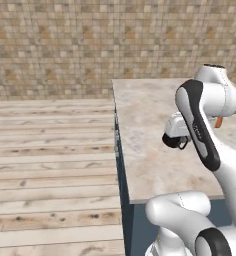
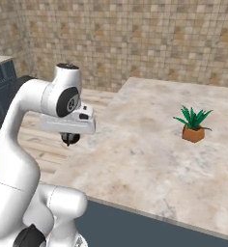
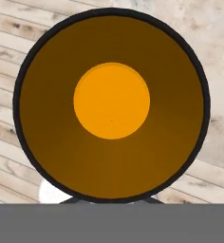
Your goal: Clear the mugs and bowl far away from the sink.
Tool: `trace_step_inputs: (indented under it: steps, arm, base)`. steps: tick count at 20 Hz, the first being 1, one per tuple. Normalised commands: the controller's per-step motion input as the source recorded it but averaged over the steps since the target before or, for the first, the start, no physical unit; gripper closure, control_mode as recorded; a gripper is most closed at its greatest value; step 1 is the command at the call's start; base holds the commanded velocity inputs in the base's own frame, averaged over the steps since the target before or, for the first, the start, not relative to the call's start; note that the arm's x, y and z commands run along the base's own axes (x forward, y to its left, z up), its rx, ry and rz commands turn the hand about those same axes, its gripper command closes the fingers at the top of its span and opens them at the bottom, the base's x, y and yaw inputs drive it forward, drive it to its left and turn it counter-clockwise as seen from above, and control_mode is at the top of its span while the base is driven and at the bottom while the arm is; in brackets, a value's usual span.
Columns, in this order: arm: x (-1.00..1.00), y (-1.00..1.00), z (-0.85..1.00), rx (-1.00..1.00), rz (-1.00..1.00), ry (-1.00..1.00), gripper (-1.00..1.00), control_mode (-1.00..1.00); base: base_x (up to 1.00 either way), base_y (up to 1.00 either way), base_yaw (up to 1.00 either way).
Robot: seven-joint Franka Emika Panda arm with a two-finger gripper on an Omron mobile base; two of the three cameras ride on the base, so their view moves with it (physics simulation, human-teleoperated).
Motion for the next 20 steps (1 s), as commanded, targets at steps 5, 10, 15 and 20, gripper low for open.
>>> trace_step_inputs:
  steps: [5,10,15,20]
  arm:
    - [0.43,-0.06,-0.54,0.00,0.01,0.01,1.00,-1.00]
    - [0.44,-0.01,-0.64,0.00,0.01,0.03,1.00,-1.00]
    - [0.28,-0.02,-0.52,0.00,0.00,0.04,1.00,-1.00]
    - [0.18,0.00,-0.40,0.00,0.00,0.01,1.00,-1.00]
  base:
    - [0.00,0.00,0.00]
    - [0.00,0.00,0.00]
    - [0.00,0.00,0.00]
    - [0.00,0.00,0.00]
